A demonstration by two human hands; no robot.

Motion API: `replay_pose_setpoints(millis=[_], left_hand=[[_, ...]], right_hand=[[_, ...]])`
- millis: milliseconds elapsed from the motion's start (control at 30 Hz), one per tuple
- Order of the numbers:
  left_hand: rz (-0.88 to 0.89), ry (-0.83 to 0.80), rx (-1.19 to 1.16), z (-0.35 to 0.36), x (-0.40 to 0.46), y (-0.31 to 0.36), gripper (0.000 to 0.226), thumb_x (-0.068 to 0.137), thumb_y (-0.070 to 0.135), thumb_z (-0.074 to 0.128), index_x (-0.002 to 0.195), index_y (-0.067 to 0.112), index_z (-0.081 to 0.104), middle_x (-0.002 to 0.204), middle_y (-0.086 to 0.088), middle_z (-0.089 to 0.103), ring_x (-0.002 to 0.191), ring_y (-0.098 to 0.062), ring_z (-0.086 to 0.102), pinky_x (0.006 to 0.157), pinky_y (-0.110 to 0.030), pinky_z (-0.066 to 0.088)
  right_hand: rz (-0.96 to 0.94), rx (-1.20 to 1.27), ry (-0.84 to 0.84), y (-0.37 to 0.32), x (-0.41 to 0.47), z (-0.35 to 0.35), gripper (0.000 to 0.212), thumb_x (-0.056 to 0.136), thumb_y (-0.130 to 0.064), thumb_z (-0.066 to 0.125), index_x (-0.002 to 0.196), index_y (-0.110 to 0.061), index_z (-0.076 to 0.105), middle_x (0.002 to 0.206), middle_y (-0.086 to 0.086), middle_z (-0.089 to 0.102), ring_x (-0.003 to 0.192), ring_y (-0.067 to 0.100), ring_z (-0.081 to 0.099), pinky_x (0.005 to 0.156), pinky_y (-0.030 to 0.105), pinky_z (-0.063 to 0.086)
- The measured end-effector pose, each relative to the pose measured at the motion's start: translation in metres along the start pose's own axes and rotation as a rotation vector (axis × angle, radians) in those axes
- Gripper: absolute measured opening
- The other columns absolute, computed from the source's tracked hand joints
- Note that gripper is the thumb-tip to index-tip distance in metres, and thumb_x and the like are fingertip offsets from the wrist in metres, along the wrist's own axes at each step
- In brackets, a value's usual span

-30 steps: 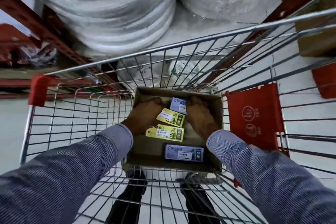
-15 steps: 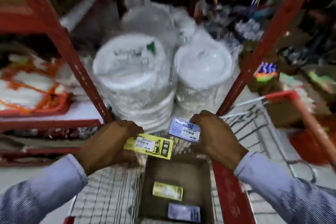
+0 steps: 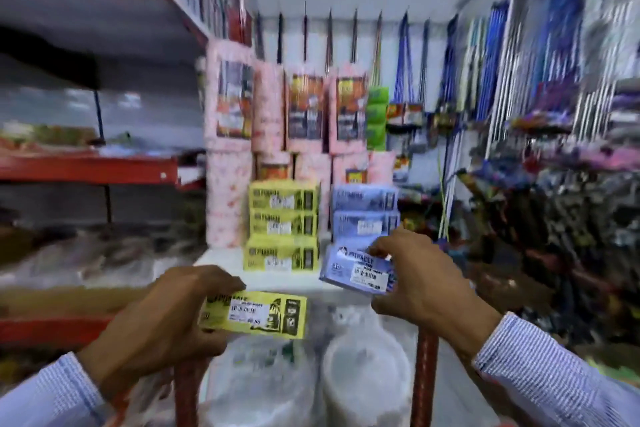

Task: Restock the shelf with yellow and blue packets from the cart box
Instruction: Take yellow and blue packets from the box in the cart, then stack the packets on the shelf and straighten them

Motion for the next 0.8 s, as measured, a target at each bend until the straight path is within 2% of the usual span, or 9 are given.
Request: replay_pose_setpoints(millis=[133, 167, 267, 333, 567, 800], left_hand=[[0.007, 0.105, -0.063, -0.02, 0.04, -0.006, 0.063, 0.046, 0.039, 0.082, 0.106, 0.022, 0.076, 0.099, 0.008, 0.077, 0.084, -0.001, 0.066, 0.08, 0.002, 0.039], [-0.008, 0.111, -0.062, -0.022, 0.051, -0.008, 0.062, 0.047, 0.035, 0.082, 0.107, 0.021, 0.076, 0.1, 0.007, 0.077, 0.085, -0.004, 0.068, 0.081, 0.0, 0.041], [-0.033, 0.129, -0.023, -0.017, 0.082, -0.011, 0.061, 0.052, 0.025, 0.087, 0.111, 0.019, 0.074, 0.105, 0.002, 0.077, 0.09, -0.016, 0.072, 0.084, -0.025, 0.055], [-0.056, 0.126, -0.013, -0.009, 0.1, -0.013, 0.062, 0.057, 0.024, 0.091, 0.117, 0.019, 0.072, 0.112, 0.002, 0.075, 0.097, -0.017, 0.07, 0.088, -0.032, 0.058], [-0.111, 0.079, 0.016, 0.02, 0.133, -0.021, 0.06, 0.068, 0.024, 0.085, 0.124, 0.025, 0.066, 0.124, 0.006, 0.068, 0.11, -0.015, 0.062, 0.096, -0.031, 0.052], [-0.167, 0.035, -0.01, 0.031, 0.14, -0.034, 0.057, 0.071, 0.018, 0.084, 0.125, 0.023, 0.066, 0.123, 0.005, 0.069, 0.11, -0.014, 0.063, 0.095, -0.028, 0.053]], right_hand=[[-0.006, -0.029, 0.1, 0.01, 0.032, -0.024, 0.058, 0.056, -0.031, 0.081, 0.11, -0.022, 0.063, 0.105, 0.0, 0.059, 0.096, 0.024, 0.057, 0.075, 0.035, 0.05], [-0.01, -0.04, 0.115, 0.012, 0.039, -0.027, 0.055, 0.058, -0.03, 0.082, 0.109, -0.021, 0.064, 0.106, 0.001, 0.059, 0.097, 0.024, 0.058, 0.075, 0.035, 0.049], [-0.003, -0.068, 0.105, 0.02, 0.059, -0.021, 0.05, 0.064, -0.026, 0.083, 0.11, -0.02, 0.062, 0.109, 0.001, 0.059, 0.1, 0.024, 0.058, 0.075, 0.034, 0.05], [0.0, -0.085, 0.087, 0.024, 0.07, -0.014, 0.05, 0.067, -0.018, 0.081, 0.113, -0.021, 0.061, 0.112, 0.001, 0.057, 0.102, 0.024, 0.058, 0.076, 0.035, 0.052], [-0.015, -0.164, 0.041, 0.035, 0.088, 0.021, 0.044, 0.074, 0.004, 0.069, 0.111, -0.017, 0.06, 0.116, 0.003, 0.057, 0.105, 0.024, 0.056, 0.08, 0.037, 0.054], [-0.014, -0.159, 0.082, 0.04, 0.095, 0.033, 0.038, 0.076, 0.002, 0.069, 0.109, -0.018, 0.065, 0.112, 0.001, 0.061, 0.102, 0.023, 0.06, 0.081, 0.036, 0.056]])
Point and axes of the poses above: each hand's wrist, its own x-axis towards the middle knuckle, its own z-axis out of the palm, y = z × x, the point moved 2 cm from there along x, towards the middle knuckle
